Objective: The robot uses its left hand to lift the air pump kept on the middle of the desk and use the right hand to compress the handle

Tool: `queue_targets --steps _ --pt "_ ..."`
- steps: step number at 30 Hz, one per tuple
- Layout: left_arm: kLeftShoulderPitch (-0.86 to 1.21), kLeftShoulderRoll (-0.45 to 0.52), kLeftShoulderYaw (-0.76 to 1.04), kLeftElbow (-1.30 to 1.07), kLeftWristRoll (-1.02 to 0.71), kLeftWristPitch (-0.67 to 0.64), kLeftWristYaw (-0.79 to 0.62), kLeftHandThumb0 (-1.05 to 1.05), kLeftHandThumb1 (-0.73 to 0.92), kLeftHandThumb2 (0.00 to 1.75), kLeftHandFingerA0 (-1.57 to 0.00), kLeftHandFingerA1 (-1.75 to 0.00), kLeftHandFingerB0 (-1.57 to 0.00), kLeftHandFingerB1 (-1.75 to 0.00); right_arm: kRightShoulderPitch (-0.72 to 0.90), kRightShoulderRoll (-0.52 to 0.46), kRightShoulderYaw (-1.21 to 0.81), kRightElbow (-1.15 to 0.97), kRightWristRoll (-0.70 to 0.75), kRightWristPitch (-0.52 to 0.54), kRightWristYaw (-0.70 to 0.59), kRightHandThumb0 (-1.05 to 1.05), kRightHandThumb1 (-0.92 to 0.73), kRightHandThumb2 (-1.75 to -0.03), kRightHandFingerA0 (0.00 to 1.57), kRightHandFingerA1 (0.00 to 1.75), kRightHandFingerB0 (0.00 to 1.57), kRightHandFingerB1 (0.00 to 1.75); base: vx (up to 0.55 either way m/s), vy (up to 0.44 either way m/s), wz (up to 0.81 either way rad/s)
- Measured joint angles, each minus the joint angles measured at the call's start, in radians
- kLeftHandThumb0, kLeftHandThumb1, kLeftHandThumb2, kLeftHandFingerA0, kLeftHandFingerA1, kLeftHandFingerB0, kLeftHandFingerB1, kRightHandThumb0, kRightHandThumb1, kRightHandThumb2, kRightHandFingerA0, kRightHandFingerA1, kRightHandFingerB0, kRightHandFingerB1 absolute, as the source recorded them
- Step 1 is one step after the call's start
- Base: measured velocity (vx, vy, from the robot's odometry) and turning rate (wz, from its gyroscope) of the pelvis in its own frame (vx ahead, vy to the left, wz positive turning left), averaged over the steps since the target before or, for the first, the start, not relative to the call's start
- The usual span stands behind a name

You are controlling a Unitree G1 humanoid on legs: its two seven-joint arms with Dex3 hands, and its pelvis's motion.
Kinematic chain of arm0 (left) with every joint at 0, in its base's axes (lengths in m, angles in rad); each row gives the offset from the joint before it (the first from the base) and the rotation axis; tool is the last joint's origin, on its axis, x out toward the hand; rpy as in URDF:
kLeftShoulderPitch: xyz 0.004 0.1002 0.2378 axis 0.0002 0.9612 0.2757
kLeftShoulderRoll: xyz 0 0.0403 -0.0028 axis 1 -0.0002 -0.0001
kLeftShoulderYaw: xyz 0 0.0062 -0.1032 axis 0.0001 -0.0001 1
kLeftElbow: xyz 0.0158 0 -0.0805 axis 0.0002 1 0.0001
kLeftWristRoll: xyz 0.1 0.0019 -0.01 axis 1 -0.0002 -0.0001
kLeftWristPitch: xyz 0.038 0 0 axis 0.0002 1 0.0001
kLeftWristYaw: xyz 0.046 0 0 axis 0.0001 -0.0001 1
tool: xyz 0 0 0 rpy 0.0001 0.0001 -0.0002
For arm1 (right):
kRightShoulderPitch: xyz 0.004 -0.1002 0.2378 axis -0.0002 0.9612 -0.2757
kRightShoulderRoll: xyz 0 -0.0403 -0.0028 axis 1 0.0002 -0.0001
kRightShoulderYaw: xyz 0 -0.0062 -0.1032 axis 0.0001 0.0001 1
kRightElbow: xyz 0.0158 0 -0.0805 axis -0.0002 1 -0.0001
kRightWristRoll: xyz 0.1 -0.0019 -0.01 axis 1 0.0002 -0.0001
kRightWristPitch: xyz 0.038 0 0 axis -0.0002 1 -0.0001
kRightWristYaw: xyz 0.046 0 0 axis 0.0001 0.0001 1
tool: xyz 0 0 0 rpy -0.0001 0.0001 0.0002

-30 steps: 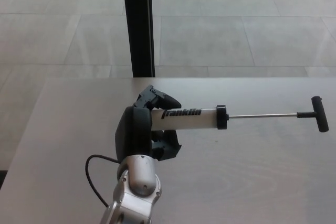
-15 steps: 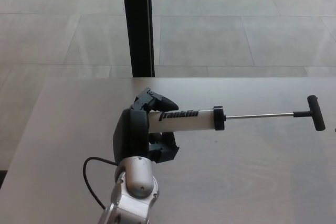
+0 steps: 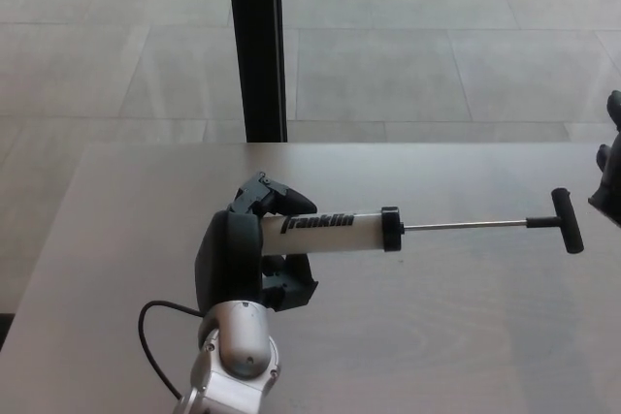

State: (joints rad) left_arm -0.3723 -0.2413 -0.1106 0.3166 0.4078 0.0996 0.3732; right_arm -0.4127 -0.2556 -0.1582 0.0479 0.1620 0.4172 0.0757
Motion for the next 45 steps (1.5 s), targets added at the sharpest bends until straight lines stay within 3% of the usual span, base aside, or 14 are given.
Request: queue_targets --steps 5,6,11,15,19,26,39,45 --pt "0.000 0.000 0.001 -0.002 -0.002 0.000 0.001 -0.10 0.43 1.41 -0.99 -1.75 -0.83 -1.72 0.000 0.065 -0.008 -0.001 0.009 0.004 -0.008 -1.00 -0.92 -1.30 0.00 0.19 0.00 0.04 0.00 0.000 0.00" --pt "0.000 0.000 0.001 -0.002 -0.002 0.000 0.001 -0.17 0.51 1.28 -0.96 -1.75 -0.85 -1.67 0.000 0.085 -0.010 -0.003 0.011 0.004 -0.012 -1.01 -0.92 -1.30 0.00 0.18 0.00 0.03 0.00 0.000 0.00" --pt "0.000 0.001 0.001 -0.002 -0.002 0.000 0.007 -0.12 0.44 1.42 -0.98 -1.75 -0.83 -1.71 0.001 0.166 -0.025 -0.029 0.024 0.010 -0.044 -0.98 -0.92 -1.31 0.00 0.20 0.00 0.07 0.00 0.000 0.00" --pt "-0.003 0.004 0.002 0.000 -0.002 0.000 0.016 -0.11 0.46 1.38 -0.98 -1.75 -0.83 -1.70 0.014 0.207 -0.030 -0.040 0.025 0.011 -0.065 -1.00 -0.92 -1.31 0.00 0.19 0.00 0.05 0.00 0.000 0.00" --pt "-0.004 0.004 0.003 0.001 -0.003 0.000 0.020 -0.10 0.42 1.43 -0.97 -1.75 -0.81 -1.74 0.024 0.222 -0.031 -0.056 0.025 0.017 -0.081 -0.97 -0.92 -1.31 0.00 0.20 0.00 0.08 0.00 0.000 0.00" --pt "-0.004 0.003 0.002 0.001 -0.006 0.001 0.024 -0.09 0.48 1.34 -0.96 -1.75 -0.79 -1.74 0.025 0.259 -0.025 -0.058 0.025 0.020 -0.097 -1.04 -0.92 -1.31 0.00 0.17 0.00 0.04 0.00 0.000 0.00" --pt "-0.027 0.012 -0.015 0.009 -0.005 0.013 0.027 -0.08 0.45 1.35 -0.97 -1.75 -0.82 -1.74 0.024 0.299 0.044 -0.060 0.020 0.033 -0.119 -1.04 -0.92 -1.30 0.00 0.17 0.00 0.04 0.00 0.000 0.00" --pt "-0.044 0.018 -0.040 0.011 0.001 0.027 0.024 -0.11 0.47 1.32 -0.96 -1.75 -0.84 -1.67 0.014 0.315 0.088 -0.061 0.007 0.033 -0.124 -1.03 -0.92 -1.31 0.00 0.19 0.00 0.08 0.00 0.000 0.00"
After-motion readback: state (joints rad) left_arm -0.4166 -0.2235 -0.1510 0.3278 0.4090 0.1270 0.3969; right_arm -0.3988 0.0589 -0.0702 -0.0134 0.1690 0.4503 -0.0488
